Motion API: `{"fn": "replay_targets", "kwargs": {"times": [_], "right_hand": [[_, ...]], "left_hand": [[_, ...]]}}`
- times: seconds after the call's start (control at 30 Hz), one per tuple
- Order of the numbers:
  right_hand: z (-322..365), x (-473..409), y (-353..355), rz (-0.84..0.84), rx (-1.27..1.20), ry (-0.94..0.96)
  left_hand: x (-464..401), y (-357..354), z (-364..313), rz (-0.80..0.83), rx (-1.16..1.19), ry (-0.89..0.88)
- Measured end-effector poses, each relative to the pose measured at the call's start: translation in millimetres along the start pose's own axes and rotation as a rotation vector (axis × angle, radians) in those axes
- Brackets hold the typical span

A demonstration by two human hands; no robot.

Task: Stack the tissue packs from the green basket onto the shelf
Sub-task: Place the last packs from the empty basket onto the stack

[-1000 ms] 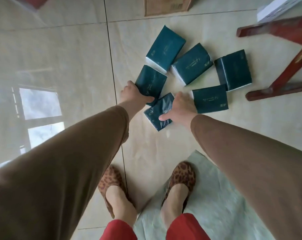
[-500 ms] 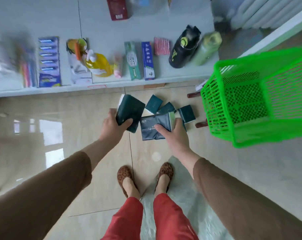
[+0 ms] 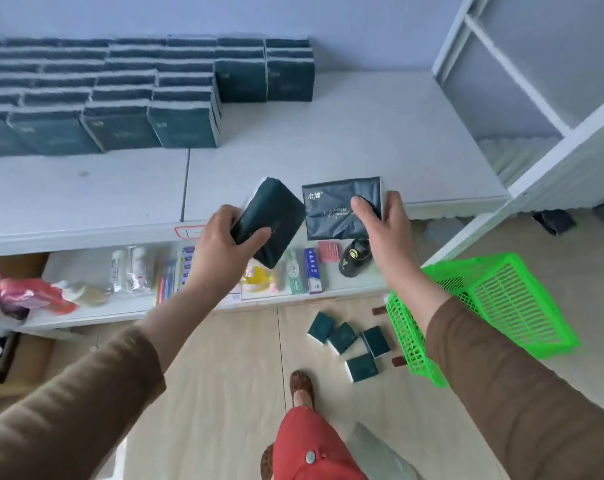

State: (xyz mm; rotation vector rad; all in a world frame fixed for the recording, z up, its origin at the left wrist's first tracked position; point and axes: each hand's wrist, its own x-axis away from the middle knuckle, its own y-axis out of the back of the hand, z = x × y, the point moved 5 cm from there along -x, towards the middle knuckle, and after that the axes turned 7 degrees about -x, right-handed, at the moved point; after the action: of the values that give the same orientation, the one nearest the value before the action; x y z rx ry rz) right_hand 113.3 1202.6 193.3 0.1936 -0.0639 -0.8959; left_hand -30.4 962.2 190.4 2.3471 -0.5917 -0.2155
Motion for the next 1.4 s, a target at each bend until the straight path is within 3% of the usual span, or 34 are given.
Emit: {"fn": "replay_targets", "kwargs": {"times": [0.33, 0.53, 0.77, 1.1, 1.23, 1.4], "right_hand": [[33.1, -174.0, -23.8, 0.037, -0.090, 0.006], [27.9, -264.7, -63.1, 0.173, -0.035, -0.049], [7.3, -328.6, -114.5, 0.265, 0.136, 0.005], [-13.6, -361.3, -170.3, 0.185, 0.238, 0.020], [-21.1, -353.2, -170.4, 0.108, 0.232, -0.004], [-5.7, -325.9, -152.5, 0.118, 0.359, 0.109]], "left_hand": [[-215.3, 30.8, -71.1, -0.051, -0.578, -0.329], [-331.6, 18.0, -62.4, 0.013, -0.859, -0.369], [-396.6, 12.8, -51.9, -0.015, -1.097, -0.409], [-410.3, 13.9, -35.4, -0.014, -0.985, -0.388], [-401.8, 13.2, -36.9, -0.001, -0.983, -0.375], [-372.8, 19.6, -41.1, -0.011, -0.883, -0.335]]}}
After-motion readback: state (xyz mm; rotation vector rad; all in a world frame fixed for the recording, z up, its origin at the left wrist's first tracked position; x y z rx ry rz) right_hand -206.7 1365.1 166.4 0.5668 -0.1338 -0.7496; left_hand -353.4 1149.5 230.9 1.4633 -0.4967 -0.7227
